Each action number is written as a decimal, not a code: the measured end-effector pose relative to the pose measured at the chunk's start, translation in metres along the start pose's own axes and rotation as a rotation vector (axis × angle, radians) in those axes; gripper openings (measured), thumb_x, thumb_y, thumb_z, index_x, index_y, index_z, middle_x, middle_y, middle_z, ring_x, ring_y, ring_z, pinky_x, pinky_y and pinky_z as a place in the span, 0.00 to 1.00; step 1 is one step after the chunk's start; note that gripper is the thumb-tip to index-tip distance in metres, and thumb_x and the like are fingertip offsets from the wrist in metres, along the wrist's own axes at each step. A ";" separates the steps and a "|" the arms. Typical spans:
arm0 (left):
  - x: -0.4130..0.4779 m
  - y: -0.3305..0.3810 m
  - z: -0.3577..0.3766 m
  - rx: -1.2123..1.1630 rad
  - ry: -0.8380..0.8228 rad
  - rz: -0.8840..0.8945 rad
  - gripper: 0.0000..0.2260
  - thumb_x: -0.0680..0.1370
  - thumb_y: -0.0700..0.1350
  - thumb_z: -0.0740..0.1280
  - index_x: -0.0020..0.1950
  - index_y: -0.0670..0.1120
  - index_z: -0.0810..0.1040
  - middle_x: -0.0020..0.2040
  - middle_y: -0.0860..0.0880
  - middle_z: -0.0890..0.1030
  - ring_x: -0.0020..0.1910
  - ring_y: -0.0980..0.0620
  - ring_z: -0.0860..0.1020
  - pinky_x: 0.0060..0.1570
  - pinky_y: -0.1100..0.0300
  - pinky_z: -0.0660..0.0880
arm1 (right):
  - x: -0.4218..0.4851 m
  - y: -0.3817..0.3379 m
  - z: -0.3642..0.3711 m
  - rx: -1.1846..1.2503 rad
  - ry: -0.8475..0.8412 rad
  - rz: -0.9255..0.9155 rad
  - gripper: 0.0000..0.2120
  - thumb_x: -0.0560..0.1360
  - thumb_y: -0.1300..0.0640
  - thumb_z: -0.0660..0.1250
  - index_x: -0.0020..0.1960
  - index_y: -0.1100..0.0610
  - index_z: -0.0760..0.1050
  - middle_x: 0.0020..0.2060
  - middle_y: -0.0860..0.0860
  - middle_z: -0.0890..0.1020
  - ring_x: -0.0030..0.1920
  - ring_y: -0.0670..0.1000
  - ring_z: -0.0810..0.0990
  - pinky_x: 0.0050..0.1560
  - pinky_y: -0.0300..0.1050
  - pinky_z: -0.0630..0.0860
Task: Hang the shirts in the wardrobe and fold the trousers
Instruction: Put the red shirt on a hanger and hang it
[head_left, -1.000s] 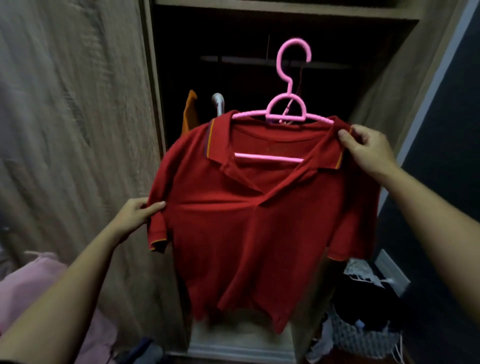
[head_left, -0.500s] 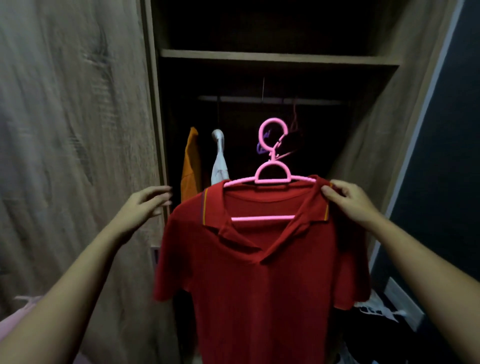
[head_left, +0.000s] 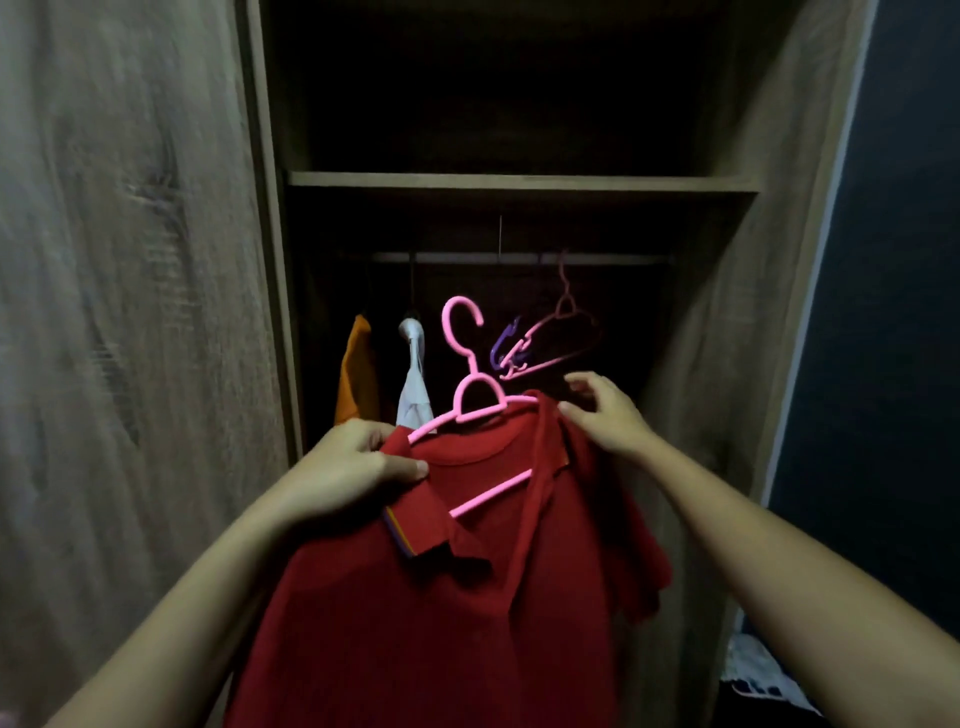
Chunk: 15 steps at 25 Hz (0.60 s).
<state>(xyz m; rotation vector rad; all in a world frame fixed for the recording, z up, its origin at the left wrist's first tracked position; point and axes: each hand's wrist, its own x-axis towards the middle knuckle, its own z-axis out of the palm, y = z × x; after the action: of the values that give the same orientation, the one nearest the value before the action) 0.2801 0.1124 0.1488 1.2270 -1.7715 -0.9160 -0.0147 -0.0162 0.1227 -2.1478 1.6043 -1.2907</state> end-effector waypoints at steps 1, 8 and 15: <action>0.005 -0.004 0.004 0.054 0.074 -0.034 0.06 0.71 0.40 0.72 0.33 0.44 0.82 0.32 0.49 0.82 0.32 0.53 0.77 0.36 0.62 0.71 | 0.011 -0.006 0.006 -0.042 0.030 -0.003 0.20 0.74 0.58 0.67 0.64 0.59 0.71 0.60 0.58 0.75 0.62 0.54 0.73 0.62 0.41 0.66; 0.048 -0.002 0.032 0.291 0.360 -0.178 0.07 0.71 0.46 0.71 0.41 0.43 0.82 0.40 0.45 0.82 0.42 0.47 0.80 0.40 0.58 0.72 | 0.088 -0.060 0.043 -0.293 0.022 -0.186 0.22 0.78 0.53 0.59 0.70 0.56 0.66 0.71 0.55 0.66 0.71 0.56 0.63 0.71 0.51 0.59; 0.121 -0.011 0.034 0.338 0.476 -0.226 0.09 0.72 0.49 0.69 0.39 0.43 0.79 0.43 0.44 0.80 0.44 0.44 0.78 0.40 0.59 0.70 | 0.156 -0.047 0.064 -0.543 -0.204 -0.138 0.25 0.78 0.38 0.48 0.67 0.49 0.70 0.72 0.50 0.64 0.74 0.55 0.54 0.66 0.71 0.54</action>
<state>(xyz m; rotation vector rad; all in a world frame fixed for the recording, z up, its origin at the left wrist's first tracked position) 0.2259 -0.0013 0.1479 1.7239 -1.4534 -0.3947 0.0714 -0.1513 0.1941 -2.6313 1.9066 -0.6760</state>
